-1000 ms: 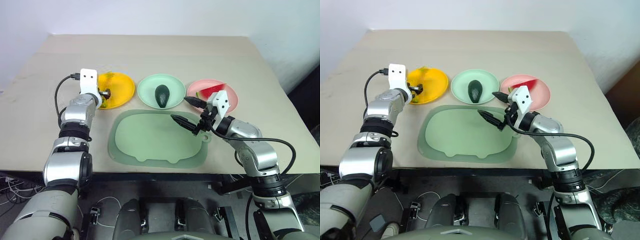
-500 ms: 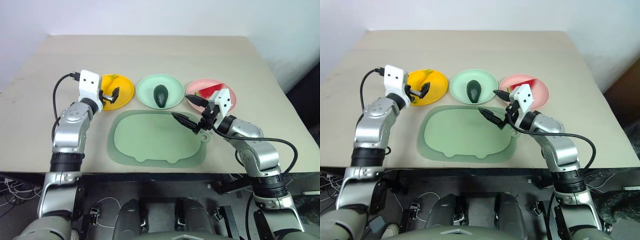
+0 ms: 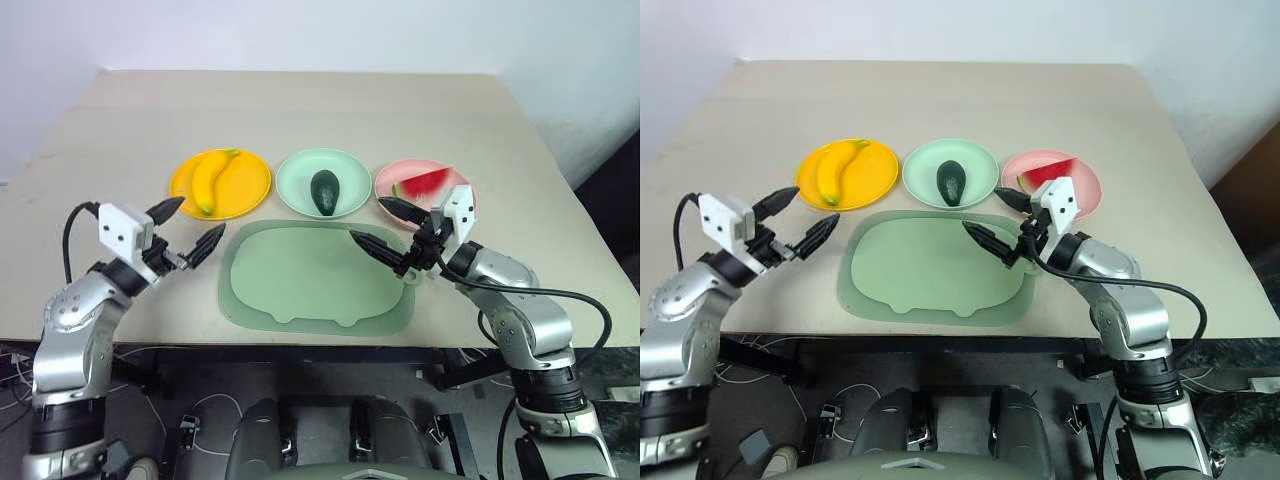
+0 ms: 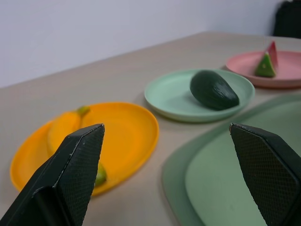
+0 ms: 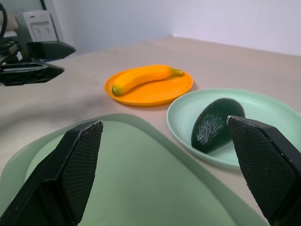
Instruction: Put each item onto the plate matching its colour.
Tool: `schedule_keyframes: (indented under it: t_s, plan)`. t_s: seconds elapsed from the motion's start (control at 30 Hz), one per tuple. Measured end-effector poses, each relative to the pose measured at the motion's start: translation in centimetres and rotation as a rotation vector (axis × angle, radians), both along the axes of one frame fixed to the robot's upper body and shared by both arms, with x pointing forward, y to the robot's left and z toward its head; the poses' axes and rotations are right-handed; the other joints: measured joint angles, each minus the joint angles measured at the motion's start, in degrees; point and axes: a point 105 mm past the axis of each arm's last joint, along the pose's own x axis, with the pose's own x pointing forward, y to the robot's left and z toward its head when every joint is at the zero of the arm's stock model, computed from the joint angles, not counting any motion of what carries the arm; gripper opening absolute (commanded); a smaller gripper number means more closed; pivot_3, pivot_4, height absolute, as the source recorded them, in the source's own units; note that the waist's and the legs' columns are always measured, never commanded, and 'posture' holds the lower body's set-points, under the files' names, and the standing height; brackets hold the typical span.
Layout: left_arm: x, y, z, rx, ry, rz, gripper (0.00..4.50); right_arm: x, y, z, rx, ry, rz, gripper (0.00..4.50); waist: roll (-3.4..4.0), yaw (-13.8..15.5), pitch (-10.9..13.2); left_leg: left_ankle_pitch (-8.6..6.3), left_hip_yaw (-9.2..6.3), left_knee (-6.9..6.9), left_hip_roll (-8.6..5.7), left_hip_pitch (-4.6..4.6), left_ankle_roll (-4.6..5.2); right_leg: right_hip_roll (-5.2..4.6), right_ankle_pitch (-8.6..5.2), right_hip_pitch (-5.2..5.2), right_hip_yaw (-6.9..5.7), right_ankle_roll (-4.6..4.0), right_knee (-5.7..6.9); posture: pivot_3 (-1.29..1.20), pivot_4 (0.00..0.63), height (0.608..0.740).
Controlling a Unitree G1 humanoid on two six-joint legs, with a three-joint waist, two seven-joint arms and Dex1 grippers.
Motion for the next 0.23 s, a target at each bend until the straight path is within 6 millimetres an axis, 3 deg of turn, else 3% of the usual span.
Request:
schedule_keyframes:
  t_s: [0.23]
  plan:
    - [-1.25, -0.33, -1.07, 0.006, 0.025, -0.038, 4.46, -0.29, -0.14, -0.07, -0.015, 0.011, 0.018, 4.5, 0.0, 0.02, 0.0, -0.02, -0.02, 0.0, 0.01, 0.0, 0.03, -0.02, 0.0, 0.01, -0.01, -0.01, -0.02, 0.0, 0.15, 0.695]
